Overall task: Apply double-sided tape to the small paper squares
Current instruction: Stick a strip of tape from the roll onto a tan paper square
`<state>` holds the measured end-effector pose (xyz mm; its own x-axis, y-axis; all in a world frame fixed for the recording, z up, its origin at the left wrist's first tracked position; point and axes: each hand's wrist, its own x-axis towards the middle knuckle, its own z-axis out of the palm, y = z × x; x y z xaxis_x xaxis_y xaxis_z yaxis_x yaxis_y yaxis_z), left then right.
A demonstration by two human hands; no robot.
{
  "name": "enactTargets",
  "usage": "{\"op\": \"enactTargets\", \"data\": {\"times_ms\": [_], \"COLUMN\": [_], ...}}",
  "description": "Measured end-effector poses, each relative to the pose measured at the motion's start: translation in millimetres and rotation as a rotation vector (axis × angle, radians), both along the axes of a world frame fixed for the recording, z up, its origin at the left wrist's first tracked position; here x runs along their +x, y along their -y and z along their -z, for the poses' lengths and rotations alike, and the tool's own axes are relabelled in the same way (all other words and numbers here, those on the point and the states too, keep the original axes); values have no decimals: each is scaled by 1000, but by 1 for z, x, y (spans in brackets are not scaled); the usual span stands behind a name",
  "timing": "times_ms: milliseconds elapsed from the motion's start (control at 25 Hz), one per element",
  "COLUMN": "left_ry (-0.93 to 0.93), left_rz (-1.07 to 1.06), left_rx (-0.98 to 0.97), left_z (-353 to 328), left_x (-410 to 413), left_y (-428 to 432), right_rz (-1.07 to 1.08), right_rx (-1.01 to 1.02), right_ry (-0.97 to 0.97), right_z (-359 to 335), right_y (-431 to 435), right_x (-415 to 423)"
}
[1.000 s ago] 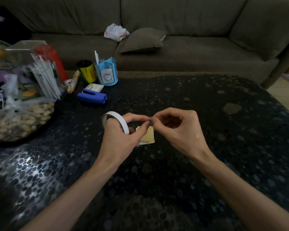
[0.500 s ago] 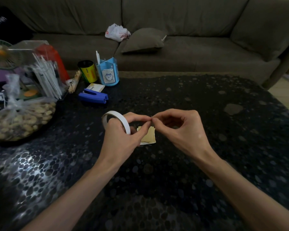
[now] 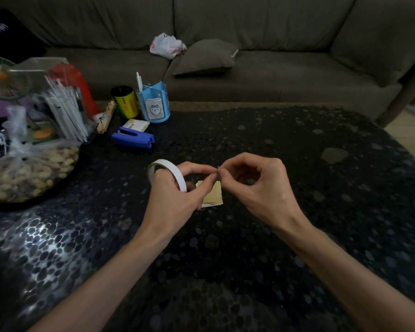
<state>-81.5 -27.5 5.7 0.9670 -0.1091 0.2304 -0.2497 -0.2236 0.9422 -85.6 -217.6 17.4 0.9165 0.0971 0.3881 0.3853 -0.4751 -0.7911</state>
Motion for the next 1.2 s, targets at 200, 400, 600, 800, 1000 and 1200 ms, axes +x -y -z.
{"op": "enactTargets", "data": {"times_ms": [200,400,600,800,1000,1200], "left_ry": [-11,-2,44,95,59,-68], "left_rz": [7,2,-9,14,43,15], "left_rx": [-36,-42,34,91,8,-91], "left_z": [-1,-3,-1,-1,-4,-6], "left_x": [0,0,1,-1,-4,-3], "left_y": [-1,-2,-3,0,2,3], "right_rz": [-26,-43,-11,6,9,65], "right_rx": [124,209,279,297,286,247], "right_ry": [-62,-128,-183,-170,-171,-134], "right_z": [0,-1,0,1,0,0], "right_y": [-1,-1,-2,-2,1,1], "right_x": [2,2,2,1,-1,-2]}}
